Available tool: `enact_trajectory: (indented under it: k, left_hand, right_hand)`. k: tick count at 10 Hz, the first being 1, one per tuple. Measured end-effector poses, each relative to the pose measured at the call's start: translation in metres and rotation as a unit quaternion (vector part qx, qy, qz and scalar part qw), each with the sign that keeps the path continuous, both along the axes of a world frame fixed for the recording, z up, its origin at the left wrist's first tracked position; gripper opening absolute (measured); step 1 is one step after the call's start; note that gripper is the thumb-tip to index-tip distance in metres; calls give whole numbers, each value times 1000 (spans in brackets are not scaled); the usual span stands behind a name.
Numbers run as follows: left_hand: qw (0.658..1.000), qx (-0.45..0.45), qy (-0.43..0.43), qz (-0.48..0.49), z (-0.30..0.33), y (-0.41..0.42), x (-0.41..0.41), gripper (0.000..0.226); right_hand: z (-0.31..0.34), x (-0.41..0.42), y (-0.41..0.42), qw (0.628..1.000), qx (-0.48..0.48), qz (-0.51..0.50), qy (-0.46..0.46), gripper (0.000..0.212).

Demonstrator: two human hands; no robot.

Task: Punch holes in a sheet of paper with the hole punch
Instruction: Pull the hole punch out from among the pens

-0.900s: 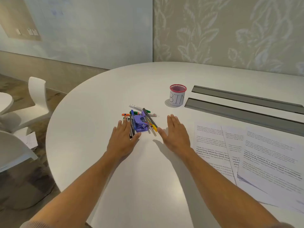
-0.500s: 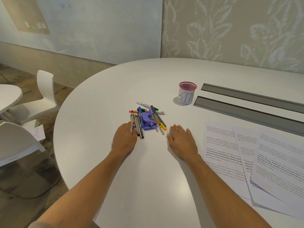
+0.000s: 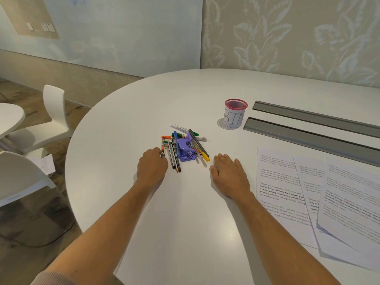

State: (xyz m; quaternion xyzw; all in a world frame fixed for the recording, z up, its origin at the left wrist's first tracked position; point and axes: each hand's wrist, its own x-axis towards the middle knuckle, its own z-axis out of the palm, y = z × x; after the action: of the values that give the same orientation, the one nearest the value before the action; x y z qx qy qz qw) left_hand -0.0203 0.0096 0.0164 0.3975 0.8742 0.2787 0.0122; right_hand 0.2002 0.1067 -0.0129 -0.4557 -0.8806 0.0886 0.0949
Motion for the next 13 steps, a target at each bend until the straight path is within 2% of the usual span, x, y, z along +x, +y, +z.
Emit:
enact_trajectory:
  k: [2, 4, 7, 9, 13]
  left_hand:
    - [1000, -15, -8, 4, 3, -7, -12, 23]
    - [999, -18, 28, 14, 7, -9, -7, 30]
    - [997, 7, -81, -17, 10, 12, 31, 41]
    - [996, -8, -90, -9, 13, 13, 28, 43]
    - [996, -87, -37, 0, 11, 7, 5, 31]
  right_hand:
    - [-1, 0, 0, 1000, 5, -1, 4, 57]
    - [-1, 1, -1, 1000, 6, -2, 8, 57]
    - [-1, 1, -1, 1000, 6, -3, 6, 57]
    - [-2, 1, 0, 1000, 8, -1, 12, 57]
    - [0, 2, 0, 1000, 10, 1, 17, 56]
